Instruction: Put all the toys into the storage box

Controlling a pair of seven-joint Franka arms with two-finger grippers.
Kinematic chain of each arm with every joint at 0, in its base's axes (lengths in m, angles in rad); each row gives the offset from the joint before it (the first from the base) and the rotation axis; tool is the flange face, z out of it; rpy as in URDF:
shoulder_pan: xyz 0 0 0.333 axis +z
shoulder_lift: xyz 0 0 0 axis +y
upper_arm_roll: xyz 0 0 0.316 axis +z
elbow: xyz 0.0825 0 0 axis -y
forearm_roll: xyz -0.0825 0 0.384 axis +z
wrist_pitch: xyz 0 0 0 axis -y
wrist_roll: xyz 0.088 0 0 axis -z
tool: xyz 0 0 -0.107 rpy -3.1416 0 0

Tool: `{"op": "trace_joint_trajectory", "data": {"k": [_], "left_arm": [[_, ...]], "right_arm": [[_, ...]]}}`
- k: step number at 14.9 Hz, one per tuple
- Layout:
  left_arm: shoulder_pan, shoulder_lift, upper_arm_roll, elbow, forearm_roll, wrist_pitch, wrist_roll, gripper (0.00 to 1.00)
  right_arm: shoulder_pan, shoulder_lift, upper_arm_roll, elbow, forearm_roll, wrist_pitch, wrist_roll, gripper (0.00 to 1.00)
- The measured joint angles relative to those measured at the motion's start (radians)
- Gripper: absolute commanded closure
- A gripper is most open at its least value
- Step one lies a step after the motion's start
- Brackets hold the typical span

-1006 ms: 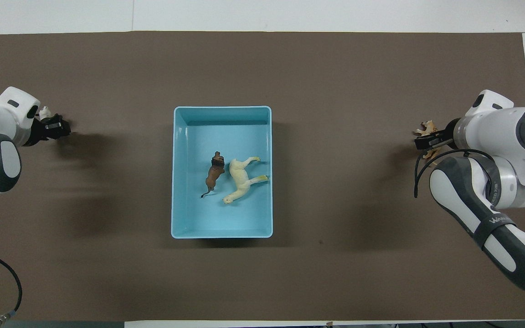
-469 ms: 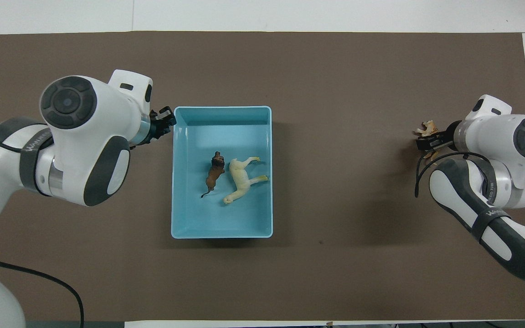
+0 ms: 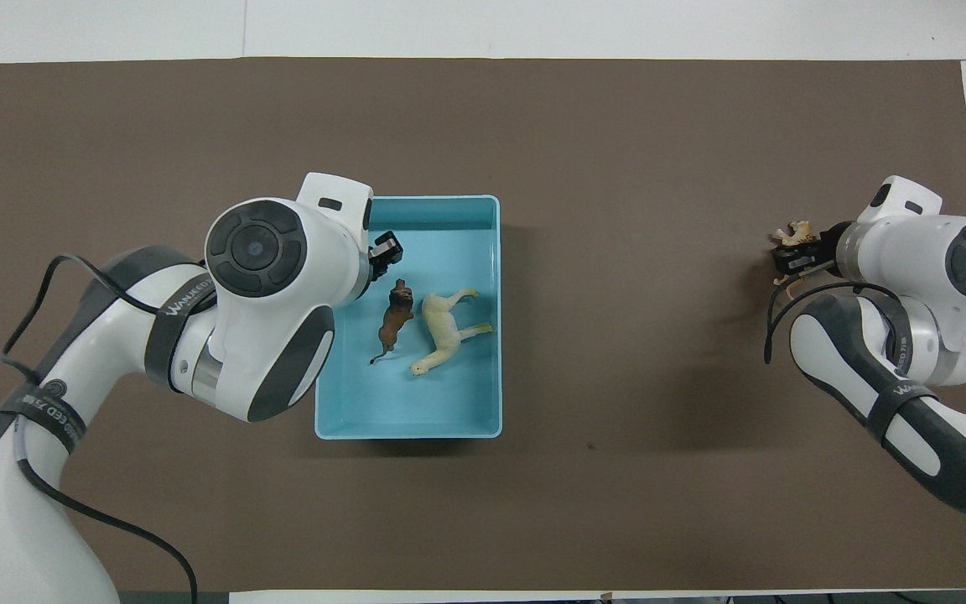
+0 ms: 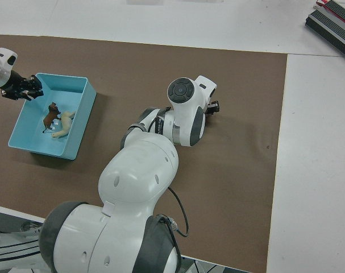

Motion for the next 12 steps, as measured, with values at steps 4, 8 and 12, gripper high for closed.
{"op": "trace_joint_trajectory", "data": {"k": [4, 8, 12], "left_arm": [[-0.006, -0.014, 0.014, -0.007, 0.000, -0.008, -0.002, 0.00], [0.039, -0.065, 0.031, 0.030, 0.000, -0.122, 0.104, 0.00], [0.186, -0.170, 0.038, 0.055, 0.000, -0.290, 0.385, 0.00]], "right_arm": [[0.000, -0.001, 0.004, -0.008, 0.005, 0.020, -0.001, 1.00], [0.030, -0.010, 0.014, 0.037, 0.011, -0.074, 0.002, 1.00], [0.216, -0.043, 0.021, 0.343, 0.068, -0.538, 0.266, 1.00]]}}
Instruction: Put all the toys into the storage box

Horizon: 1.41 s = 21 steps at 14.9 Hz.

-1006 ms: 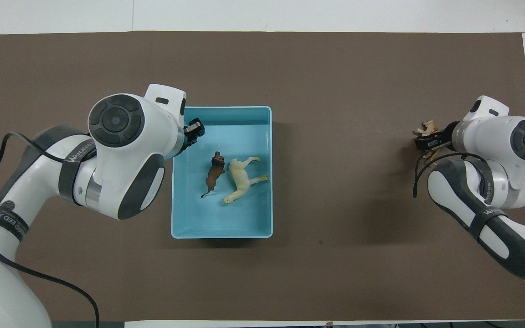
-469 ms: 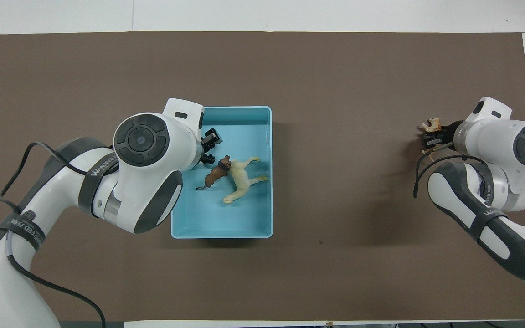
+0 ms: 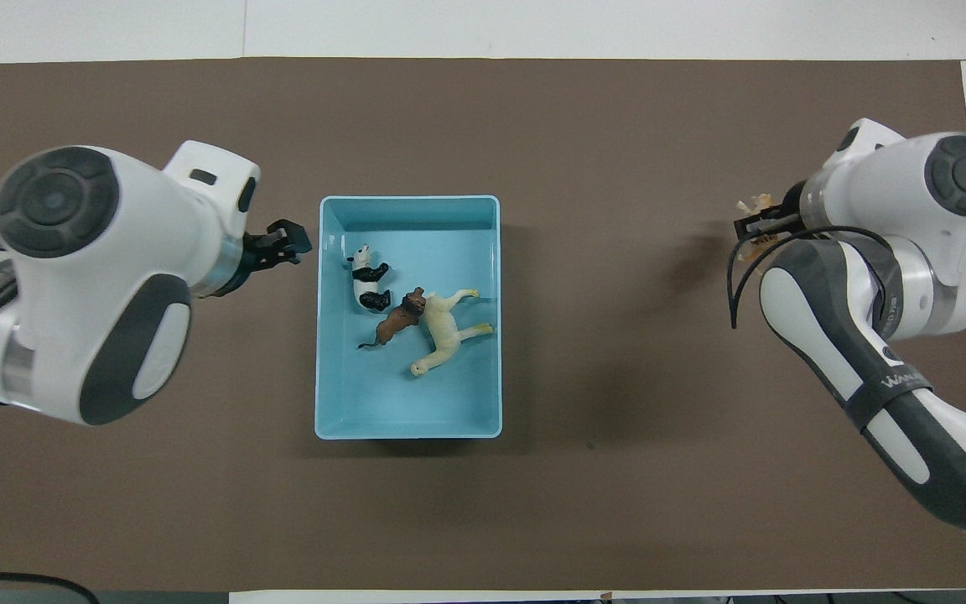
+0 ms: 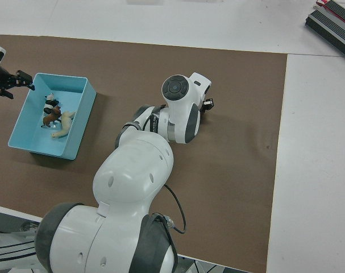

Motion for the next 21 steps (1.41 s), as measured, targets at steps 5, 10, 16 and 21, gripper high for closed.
{"op": "trace_joint_trajectory", "data": {"k": [5, 10, 16, 21], "left_arm": [[0.144, -0.112, 0.007, 0.047, 0.000, -0.227, 0.348, 0.00], [0.148, -0.114, 0.003, 0.077, 0.000, -0.273, 0.381, 0.00], [0.199, -0.110, 0.004, 0.096, -0.017, -0.300, 0.486, 0.00], [0.215, 0.002, -0.001, 0.206, -0.054, -0.321, 0.501, 0.00]], "right_arm": [[0.380, 0.038, 0.004, 0.237, 0.000, -0.193, 0.509, 1.00], [0.606, 0.128, 0.002, 0.245, -0.022, -0.103, 0.779, 1.00], [0.639, 0.176, -0.006, 0.261, -0.039, -0.100, 0.918, 0.00], [0.554, 0.124, -0.024, 0.306, -0.043, -0.160, 0.913, 0.00]]}}
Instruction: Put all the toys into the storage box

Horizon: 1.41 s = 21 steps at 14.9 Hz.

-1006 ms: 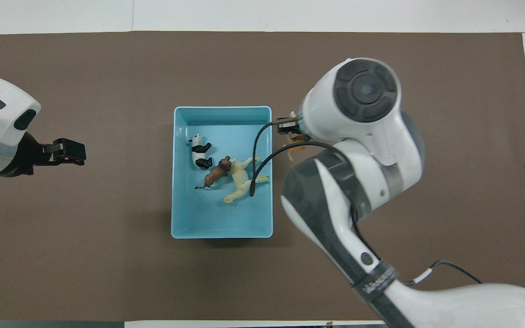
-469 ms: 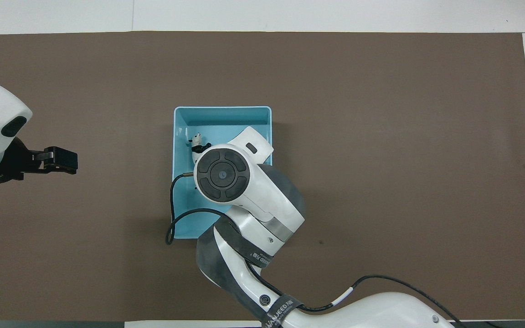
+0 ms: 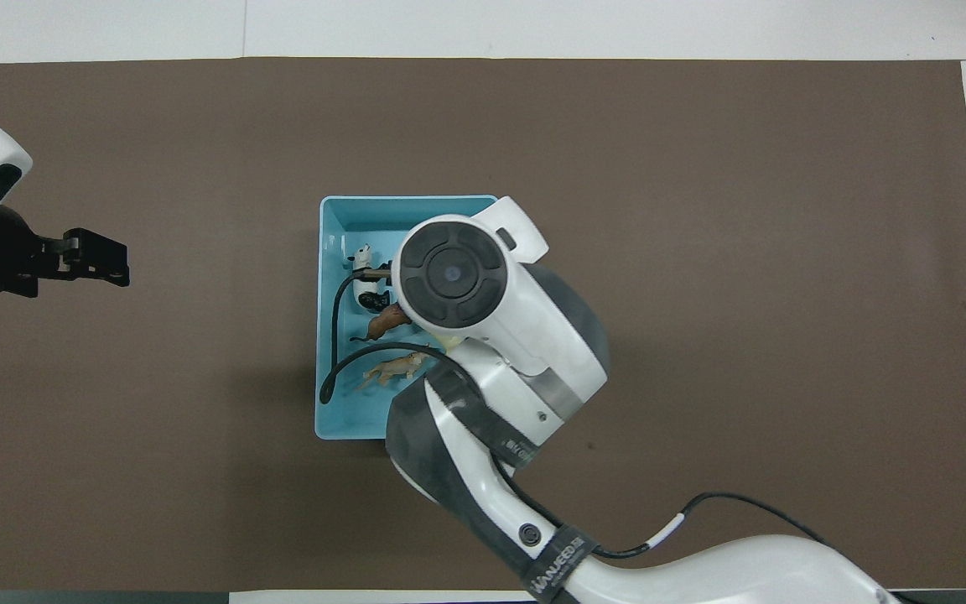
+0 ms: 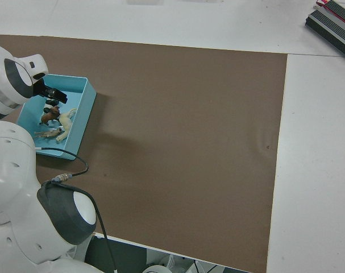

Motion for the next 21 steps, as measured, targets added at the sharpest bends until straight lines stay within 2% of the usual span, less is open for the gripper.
{"op": "trace_joint_trajectory", "data": {"k": [7, 14, 16, 18, 21], "left_arm": [[0.003, -0.002, -0.001, 0.015, 0.000, -0.002, 0.004, 0.00], [0.003, -0.007, -0.001, 0.015, 0.000, 0.001, 0.017, 0.00], [0.003, -0.008, 0.000, 0.015, 0.000, 0.001, 0.017, 0.00], [0.004, -0.008, 0.001, 0.016, 0.000, 0.001, 0.017, 0.00], [0.004, -0.009, 0.001, 0.017, 0.000, 0.002, 0.017, 0.00]], "right_arm": [[-0.333, -0.131, -0.002, 0.003, 0.003, -0.108, -0.407, 0.00], [-0.583, -0.269, -0.001, 0.003, 0.060, -0.425, -0.789, 0.00], [-0.659, -0.302, -0.001, -0.001, 0.071, -0.463, -0.839, 0.00], [-0.694, -0.327, -0.012, -0.004, 0.076, -0.482, -0.863, 0.00], [-0.679, -0.374, -0.051, -0.005, 0.077, -0.558, -0.863, 0.00]]}}
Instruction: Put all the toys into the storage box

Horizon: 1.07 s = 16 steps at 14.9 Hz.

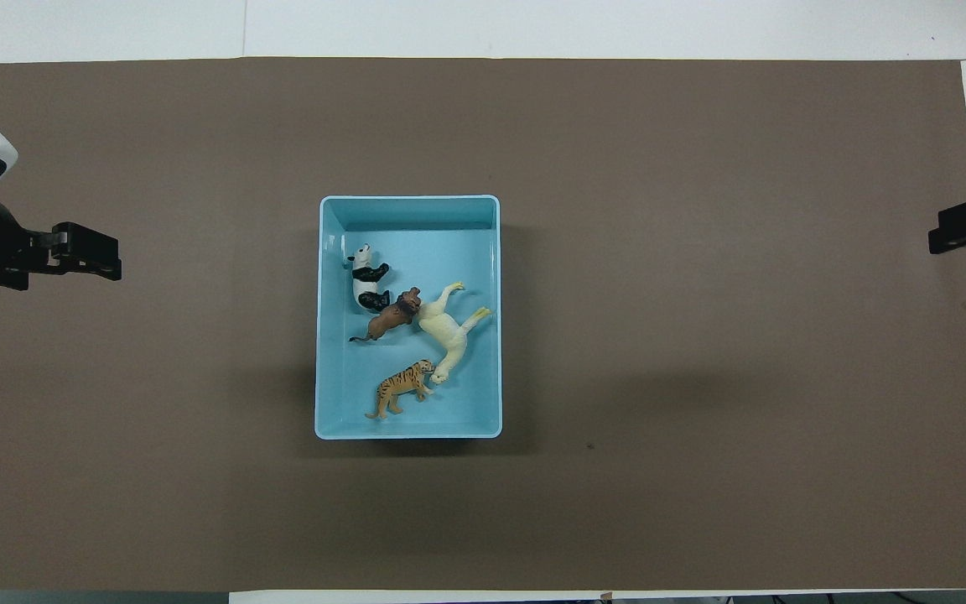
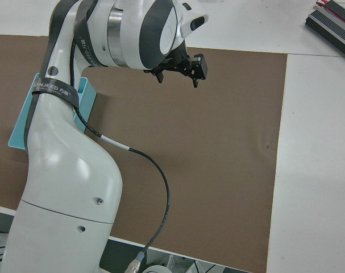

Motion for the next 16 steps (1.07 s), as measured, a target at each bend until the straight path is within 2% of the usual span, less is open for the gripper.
{"op": "trace_joint_trajectory", "data": {"k": [3, 8, 16], "left_arm": [[0.000, -0.001, 0.000, 0.005, 0.000, 0.013, 0.001, 0.00], [0.001, -0.001, 0.001, 0.013, 0.000, 0.024, 0.001, 0.00], [0.001, -0.001, 0.001, 0.013, 0.000, 0.032, 0.001, 0.00]], "right_arm": [[0.005, -0.028, -0.023, -0.023, 0.000, -0.019, 0.000, 0.00], [0.007, -0.029, -0.024, -0.071, 0.000, 0.012, 0.000, 0.00], [0.008, -0.030, -0.024, -0.077, 0.000, 0.030, 0.000, 0.00]]}}
